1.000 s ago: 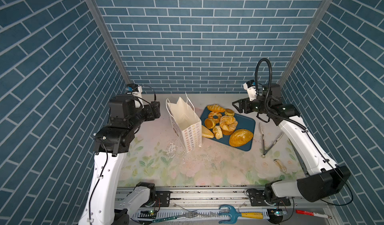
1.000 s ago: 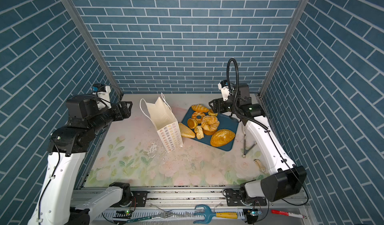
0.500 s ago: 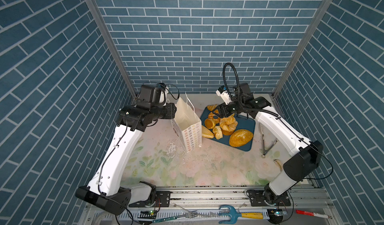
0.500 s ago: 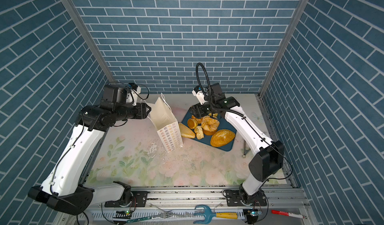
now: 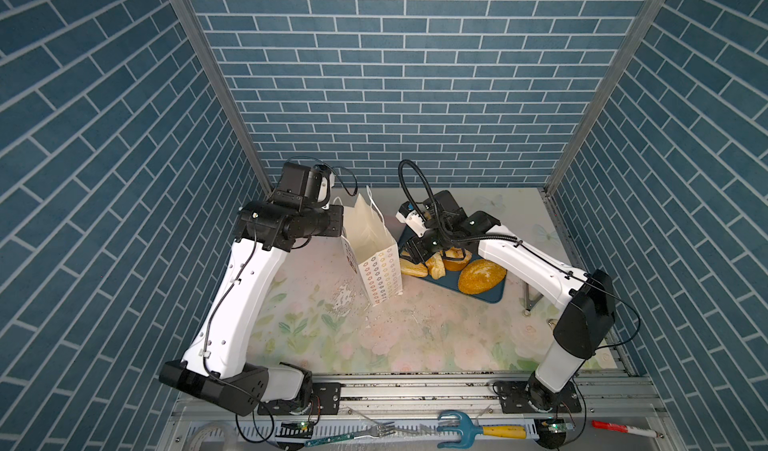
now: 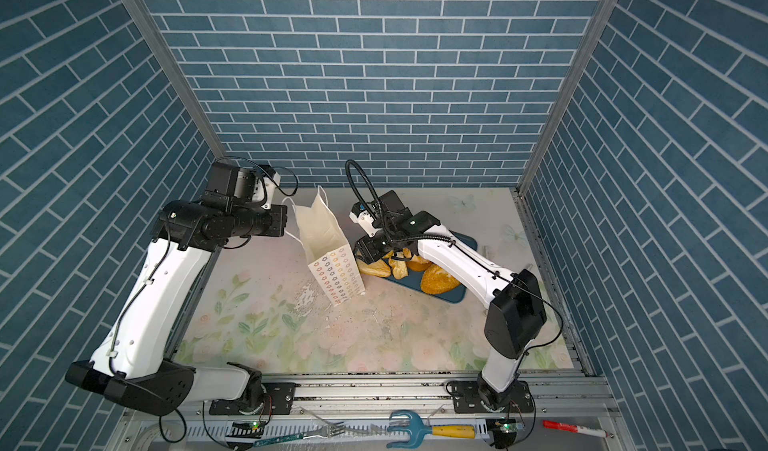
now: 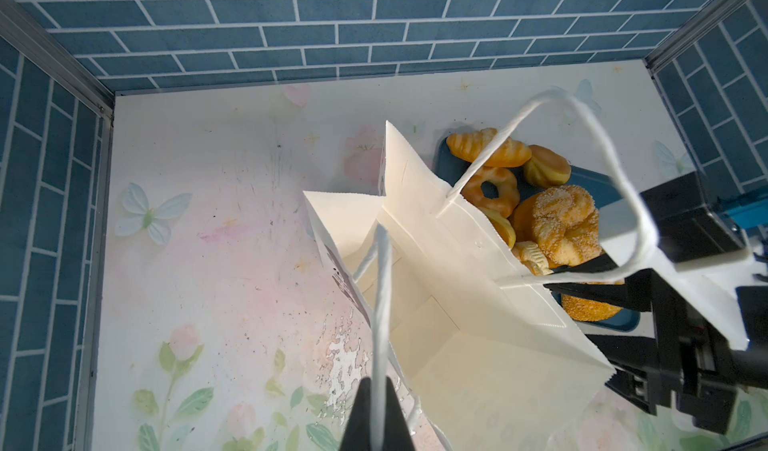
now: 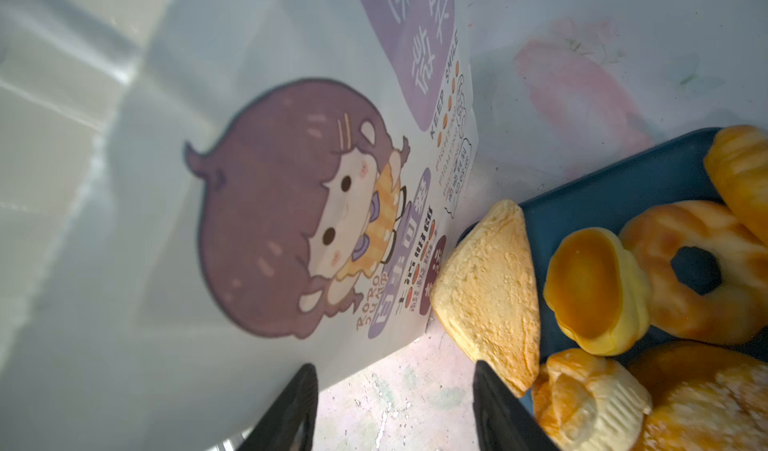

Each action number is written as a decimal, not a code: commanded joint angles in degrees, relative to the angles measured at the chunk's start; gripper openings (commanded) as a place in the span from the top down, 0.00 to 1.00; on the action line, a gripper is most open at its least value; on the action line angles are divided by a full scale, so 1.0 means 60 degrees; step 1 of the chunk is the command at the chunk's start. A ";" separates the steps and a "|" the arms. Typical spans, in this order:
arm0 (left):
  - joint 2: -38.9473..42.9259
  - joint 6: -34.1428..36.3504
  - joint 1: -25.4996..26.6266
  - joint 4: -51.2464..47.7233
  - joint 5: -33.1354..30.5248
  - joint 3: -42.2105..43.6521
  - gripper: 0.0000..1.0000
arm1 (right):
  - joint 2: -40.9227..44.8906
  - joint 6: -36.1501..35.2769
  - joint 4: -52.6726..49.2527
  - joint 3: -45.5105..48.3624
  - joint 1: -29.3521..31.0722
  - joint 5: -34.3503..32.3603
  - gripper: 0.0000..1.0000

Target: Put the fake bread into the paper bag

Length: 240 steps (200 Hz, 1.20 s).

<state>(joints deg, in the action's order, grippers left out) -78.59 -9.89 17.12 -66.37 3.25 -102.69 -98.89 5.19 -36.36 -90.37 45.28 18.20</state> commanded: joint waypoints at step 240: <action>-0.1012 0.1262 -0.1156 -0.0366 0.0773 -0.1530 0.62 | 0.0803 0.1715 0.0670 0.0134 -0.0472 -0.1963 0.36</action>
<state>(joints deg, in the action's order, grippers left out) -87.33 -1.98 10.44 -69.17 9.04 -112.46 -98.43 11.99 -29.39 -89.47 45.56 11.57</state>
